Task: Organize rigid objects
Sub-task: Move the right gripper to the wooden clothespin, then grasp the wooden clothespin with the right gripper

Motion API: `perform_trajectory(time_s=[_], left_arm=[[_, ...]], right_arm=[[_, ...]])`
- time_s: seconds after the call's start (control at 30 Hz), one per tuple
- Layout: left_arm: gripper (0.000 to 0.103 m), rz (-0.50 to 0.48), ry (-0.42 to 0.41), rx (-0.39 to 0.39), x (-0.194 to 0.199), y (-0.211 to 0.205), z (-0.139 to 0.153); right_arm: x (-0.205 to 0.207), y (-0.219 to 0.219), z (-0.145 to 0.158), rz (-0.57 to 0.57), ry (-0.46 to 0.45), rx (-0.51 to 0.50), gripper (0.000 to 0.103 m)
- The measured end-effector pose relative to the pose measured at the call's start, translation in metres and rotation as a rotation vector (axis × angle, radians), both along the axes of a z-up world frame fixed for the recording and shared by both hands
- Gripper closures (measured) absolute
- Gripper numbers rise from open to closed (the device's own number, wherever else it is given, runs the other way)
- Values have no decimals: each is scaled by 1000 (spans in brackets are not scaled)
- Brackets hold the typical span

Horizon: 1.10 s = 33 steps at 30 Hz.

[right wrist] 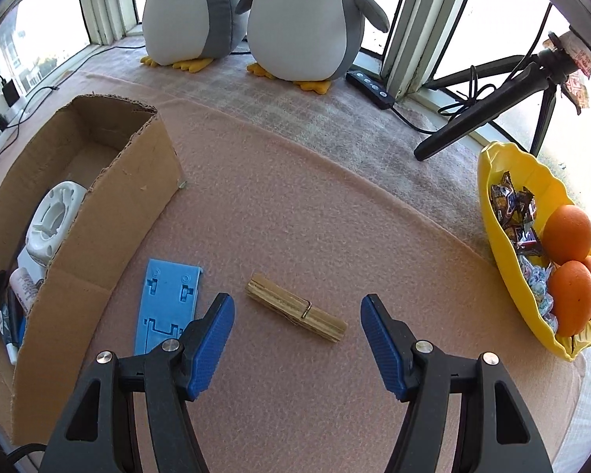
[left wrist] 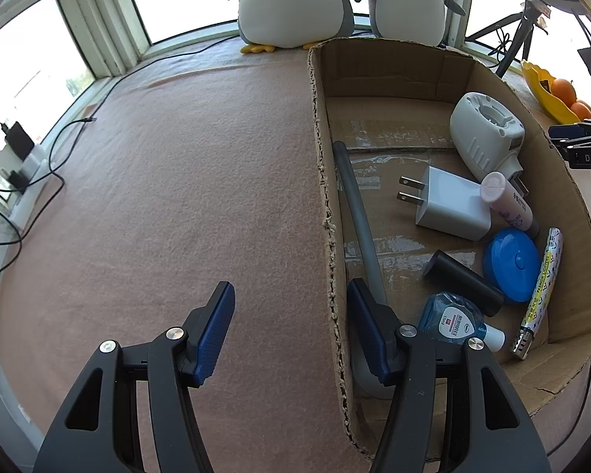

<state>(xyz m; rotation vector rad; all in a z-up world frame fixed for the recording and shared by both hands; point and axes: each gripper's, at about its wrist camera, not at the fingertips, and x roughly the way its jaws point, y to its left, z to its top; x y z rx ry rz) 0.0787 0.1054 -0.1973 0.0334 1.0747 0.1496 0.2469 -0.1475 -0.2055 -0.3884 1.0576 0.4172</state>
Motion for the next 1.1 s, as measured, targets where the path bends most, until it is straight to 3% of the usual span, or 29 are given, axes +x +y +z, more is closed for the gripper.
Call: perform_trajectory(time_s=[0.27,0.43,0.67,1.1], left_arm=[[43,0,0,-1,0,0,0],[43,0,0,0,0,0,0],[43,1,-2,-2,0,0,0],[43,4,-5,-5,-1,1,0]], right_arm=[[10,2,-8,-15,33,-15,52],[12,2,-8,-37,90,28,73],[11,-3,-6,-81,140,63,90],[-5,-25,-3,-203,171,230,92]])
